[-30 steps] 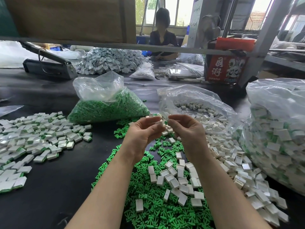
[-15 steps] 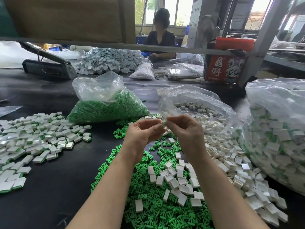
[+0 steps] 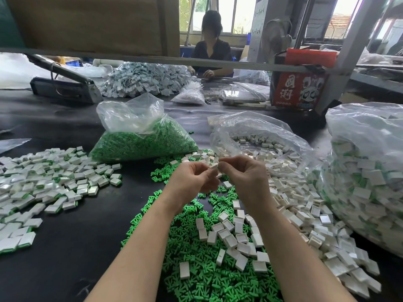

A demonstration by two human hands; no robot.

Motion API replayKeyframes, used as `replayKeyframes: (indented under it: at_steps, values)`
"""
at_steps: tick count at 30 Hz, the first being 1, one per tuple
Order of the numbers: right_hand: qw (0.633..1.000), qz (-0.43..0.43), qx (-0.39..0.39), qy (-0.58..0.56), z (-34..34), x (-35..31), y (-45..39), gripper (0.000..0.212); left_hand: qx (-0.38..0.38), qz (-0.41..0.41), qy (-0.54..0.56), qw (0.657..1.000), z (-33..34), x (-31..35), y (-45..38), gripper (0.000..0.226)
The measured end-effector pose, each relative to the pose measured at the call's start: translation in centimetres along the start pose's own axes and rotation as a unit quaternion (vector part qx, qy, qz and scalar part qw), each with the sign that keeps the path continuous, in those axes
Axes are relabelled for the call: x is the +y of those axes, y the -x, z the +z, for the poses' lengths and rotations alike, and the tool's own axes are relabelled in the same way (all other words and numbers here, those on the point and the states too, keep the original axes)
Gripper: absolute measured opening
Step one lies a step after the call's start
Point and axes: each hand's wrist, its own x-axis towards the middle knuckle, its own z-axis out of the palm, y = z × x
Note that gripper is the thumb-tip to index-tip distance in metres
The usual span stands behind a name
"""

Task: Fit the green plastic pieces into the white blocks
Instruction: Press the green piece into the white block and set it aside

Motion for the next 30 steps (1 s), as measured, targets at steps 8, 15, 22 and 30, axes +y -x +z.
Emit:
replayKeyframes:
  at_steps: [8,15,22,30]
  values:
    - [0.999,0.0,-0.024,0.023,0.2,0.6,0.1,0.009,-0.044,0.025,-0.114,0.992,-0.5,-0.2,0.1,0.026]
    - [0.944,-0.079,-0.078,0.31,1.0,1.4,0.2,0.018,-0.026,0.045,-0.098,0.994,0.3,-0.2,-0.2,0.034]
    - [0.93,-0.08,-0.106,0.343,0.6,1.9,0.6,0.025,-0.043,0.04,-0.094,0.994,0.6,-0.6,-0.1,0.032]
    - [0.933,-0.043,-0.094,0.343,1.0,2.0,1.2,0.035,-0.008,0.024,-0.087,0.996,1.6,-2.0,-0.5,0.027]
